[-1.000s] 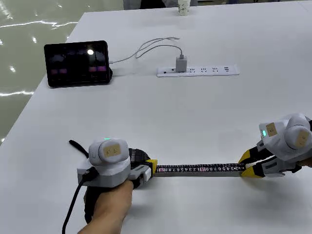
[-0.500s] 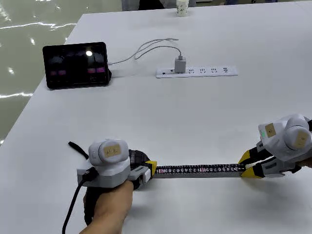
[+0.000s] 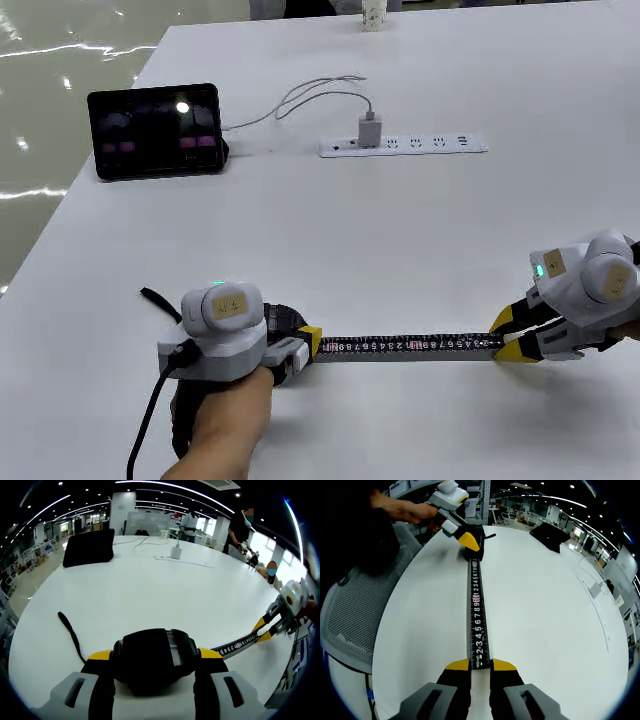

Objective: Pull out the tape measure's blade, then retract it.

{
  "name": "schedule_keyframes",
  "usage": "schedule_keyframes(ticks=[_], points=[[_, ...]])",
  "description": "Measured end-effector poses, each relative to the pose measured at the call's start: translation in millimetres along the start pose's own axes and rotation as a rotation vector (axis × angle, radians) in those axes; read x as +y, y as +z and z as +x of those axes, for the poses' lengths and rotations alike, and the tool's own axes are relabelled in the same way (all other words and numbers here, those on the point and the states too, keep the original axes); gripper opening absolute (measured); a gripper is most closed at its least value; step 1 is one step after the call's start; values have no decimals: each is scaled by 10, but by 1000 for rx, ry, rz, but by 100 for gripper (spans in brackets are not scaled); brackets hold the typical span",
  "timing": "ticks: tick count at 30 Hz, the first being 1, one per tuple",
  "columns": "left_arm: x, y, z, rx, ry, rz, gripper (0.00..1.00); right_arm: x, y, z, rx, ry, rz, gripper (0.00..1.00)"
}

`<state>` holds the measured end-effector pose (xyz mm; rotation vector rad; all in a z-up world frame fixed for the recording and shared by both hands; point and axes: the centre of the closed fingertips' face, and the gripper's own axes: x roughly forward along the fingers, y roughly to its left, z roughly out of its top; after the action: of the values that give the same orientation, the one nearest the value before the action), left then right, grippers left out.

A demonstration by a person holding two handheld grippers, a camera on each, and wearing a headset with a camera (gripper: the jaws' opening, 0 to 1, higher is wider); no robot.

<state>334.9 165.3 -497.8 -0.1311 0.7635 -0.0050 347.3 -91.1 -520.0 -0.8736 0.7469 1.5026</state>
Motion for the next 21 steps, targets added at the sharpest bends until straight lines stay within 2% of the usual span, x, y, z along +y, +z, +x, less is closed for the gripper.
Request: schedule_keyframes(ticks=[21], points=[[6,4,-11,-5,-11,-13,58,4,2,-10,-1,1,7,9]])
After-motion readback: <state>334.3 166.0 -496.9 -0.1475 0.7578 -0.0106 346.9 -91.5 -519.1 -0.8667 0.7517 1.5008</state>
